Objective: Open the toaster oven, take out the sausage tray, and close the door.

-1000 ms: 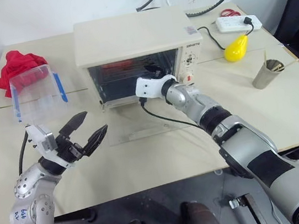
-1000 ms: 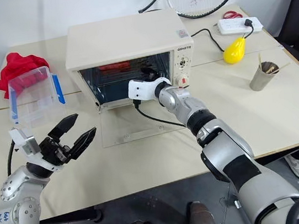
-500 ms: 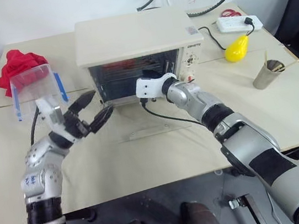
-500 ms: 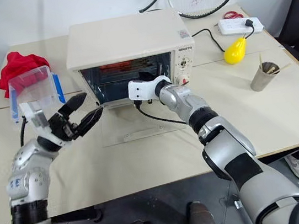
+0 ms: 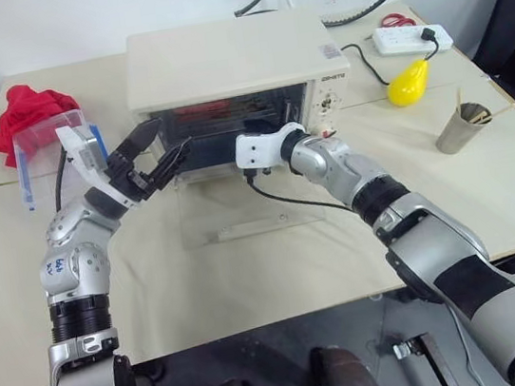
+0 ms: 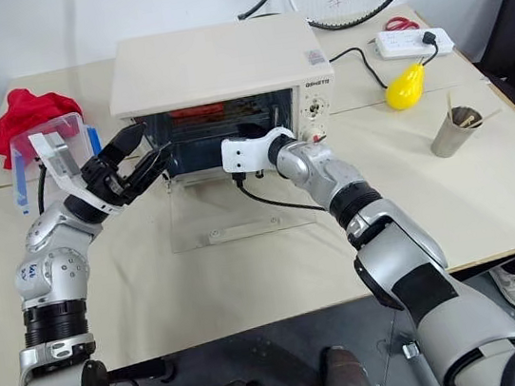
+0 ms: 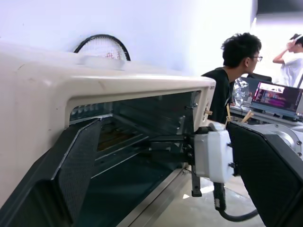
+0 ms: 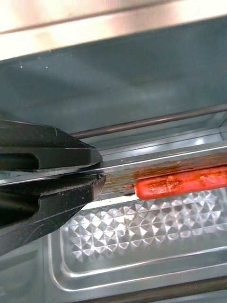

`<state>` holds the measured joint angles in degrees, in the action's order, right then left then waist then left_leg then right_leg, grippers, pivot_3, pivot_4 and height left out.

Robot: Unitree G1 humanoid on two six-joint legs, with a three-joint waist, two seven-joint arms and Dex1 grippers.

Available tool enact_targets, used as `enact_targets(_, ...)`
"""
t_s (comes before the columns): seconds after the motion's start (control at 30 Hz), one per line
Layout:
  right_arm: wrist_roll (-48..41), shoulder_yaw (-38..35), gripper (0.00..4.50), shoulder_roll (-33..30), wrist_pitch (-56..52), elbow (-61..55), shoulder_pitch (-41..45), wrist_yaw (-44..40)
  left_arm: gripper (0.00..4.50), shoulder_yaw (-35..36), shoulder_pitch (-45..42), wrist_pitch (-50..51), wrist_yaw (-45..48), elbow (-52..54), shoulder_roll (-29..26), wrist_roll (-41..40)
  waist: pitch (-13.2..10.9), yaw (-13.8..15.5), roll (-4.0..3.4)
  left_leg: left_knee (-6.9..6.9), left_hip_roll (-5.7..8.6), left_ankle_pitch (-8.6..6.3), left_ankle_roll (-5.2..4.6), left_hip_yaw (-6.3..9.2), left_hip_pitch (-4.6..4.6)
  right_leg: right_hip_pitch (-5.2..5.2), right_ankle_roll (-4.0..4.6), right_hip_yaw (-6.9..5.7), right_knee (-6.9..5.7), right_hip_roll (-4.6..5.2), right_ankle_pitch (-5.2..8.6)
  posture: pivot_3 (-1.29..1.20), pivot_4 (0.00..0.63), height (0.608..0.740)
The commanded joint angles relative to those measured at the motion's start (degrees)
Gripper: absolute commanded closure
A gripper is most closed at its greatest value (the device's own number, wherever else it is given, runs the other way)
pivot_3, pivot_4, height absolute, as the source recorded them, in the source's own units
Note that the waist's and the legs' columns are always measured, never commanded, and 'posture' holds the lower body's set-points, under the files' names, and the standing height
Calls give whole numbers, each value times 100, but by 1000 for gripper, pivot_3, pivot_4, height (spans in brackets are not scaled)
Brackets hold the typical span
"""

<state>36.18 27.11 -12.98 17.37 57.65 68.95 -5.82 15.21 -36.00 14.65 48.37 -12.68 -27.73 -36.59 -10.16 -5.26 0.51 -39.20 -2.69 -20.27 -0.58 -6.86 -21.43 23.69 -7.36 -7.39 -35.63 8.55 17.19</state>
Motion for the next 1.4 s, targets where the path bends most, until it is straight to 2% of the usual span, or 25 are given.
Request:
enact_targets(0.03, -150, -184, 4479, -87, 113, -835, 46, -35, 0, 149, -134, 60, 2, -124, -108, -6, 0, -4, 0, 0, 0, 0, 0, 1, 0, 0, 0, -2, 0, 0, 0, 0, 150, 740)
enact_targets(0.4, -221, -243, 4479, -411, -513, -3136, -1286, -1126, 0, 116, -216, 160, 135, -261, -83, 2, 0, 6, 0, -2, 0, 1, 2, 2, 2, -1, 0, -4, -1, 0, 0, 0, 150, 740)
enact_targets(0.7, -152, -404, 4479, -597, -1140, -4905, -2358, -1609, 0, 91, -249, 169, 142, -336, -61, 25, 1, 37, 1, -3, -1, 2, 4, -1, 7, -2, 0, -4, -2, 0, 0, 0, 150, 740)
enact_targets(1.4, -104, -612, 4479, -1325, -1211, -6538, -3491, -1890, 0, 156, -274, 142, 108, -514, 11, 49, 0, 136, 3, -22, 1, 2, 4, -5, 6, -7, 0, -2, -1, 1, 0, 0, 150, 740)
